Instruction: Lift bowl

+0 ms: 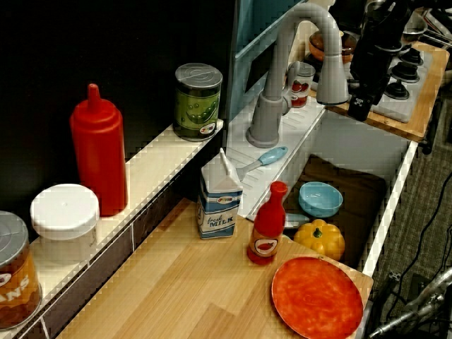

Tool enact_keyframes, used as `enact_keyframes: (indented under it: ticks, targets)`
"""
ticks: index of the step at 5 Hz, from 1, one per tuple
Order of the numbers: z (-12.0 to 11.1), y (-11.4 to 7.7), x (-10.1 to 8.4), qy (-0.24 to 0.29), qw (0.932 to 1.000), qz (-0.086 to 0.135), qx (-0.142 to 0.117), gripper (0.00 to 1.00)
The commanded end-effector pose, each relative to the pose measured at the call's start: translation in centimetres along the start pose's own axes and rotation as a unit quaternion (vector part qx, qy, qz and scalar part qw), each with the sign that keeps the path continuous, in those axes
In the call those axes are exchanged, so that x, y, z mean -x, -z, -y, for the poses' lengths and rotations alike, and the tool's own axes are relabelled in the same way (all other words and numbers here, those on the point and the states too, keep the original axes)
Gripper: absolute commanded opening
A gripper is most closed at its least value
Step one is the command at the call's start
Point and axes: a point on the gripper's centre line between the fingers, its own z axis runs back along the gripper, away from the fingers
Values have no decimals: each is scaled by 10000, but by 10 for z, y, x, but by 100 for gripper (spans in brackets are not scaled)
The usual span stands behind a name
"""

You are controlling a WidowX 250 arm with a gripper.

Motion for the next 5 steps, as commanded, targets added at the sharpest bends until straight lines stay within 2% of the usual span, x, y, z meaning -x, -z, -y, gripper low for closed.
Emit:
enact_keyframes:
  ticks: [1, 2, 3, 5]
  targets:
    - [0, 0, 0, 0, 10000, 0, 0, 100]
    - [0, 44, 10, 16, 9998, 51, -169, 100]
    - [1, 83, 14, 1, 9994, 14, -337, 100]
    - [0, 113, 13, -182, 9995, -106, -217, 100]
